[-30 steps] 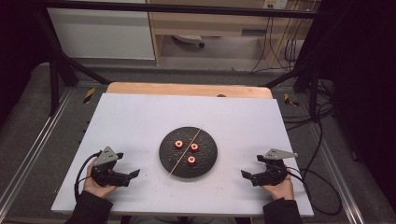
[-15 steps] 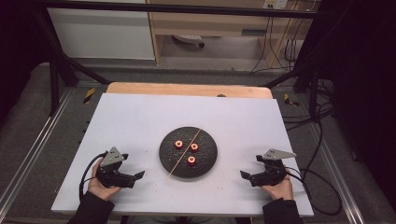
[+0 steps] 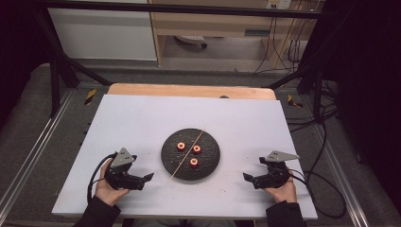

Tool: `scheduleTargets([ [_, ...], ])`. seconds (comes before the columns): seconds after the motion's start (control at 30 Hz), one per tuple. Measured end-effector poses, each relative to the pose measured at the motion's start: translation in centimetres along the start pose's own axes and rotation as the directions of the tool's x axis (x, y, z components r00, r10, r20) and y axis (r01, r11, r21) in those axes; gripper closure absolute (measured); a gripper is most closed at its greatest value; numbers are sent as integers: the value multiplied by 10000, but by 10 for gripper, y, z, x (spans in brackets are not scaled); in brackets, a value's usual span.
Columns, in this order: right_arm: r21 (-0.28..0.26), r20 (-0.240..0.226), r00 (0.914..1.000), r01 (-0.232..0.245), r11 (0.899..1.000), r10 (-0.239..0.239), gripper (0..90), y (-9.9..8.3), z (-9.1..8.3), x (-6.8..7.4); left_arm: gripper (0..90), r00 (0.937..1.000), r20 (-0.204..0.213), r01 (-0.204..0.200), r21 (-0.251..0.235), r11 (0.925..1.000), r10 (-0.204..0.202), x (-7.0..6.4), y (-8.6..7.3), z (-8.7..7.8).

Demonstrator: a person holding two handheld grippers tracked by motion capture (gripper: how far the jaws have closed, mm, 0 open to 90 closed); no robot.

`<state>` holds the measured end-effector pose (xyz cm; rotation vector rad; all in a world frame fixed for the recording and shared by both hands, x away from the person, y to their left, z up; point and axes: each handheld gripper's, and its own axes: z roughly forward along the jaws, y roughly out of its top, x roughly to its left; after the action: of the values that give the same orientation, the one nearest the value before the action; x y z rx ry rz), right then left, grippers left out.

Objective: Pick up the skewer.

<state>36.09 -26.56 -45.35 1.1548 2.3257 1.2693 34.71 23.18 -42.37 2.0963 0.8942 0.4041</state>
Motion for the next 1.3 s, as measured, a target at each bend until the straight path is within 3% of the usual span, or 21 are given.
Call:
scheduleTargets([
  [0.4, 41, 34, 10000, 25, 10000, -25, 7, 0, 0, 0, 121, 10000, -46, -26, 270, 9996, 27, -13, 28, 9],
  [0.57, 49, 44, 10000, -14, 10000, 14, 7, 0, -2, 0, 151, 9995, -86, -284, 546, 9981, 290, -22, 40, 17],
  [0.7, 60, 98, 10000, 14, 10000, -14, 7, 0, -1, 0, 214, 9997, -18, -257, 695, 9972, 259, -29, 48, 25],
  [0.93, 73, 94, 9999, 66, 10000, -67, 6, 1, -1, 0, 290, 9988, -69, -472, 1400, 9890, 486, -41, 62, 44],
  [1.3, 127, 96, 9999, 42, 9999, -43, 7, 1, 0, 1, 430, 9994, 102, -332, 2136, 9764, 317, -50, 73, 69],
])
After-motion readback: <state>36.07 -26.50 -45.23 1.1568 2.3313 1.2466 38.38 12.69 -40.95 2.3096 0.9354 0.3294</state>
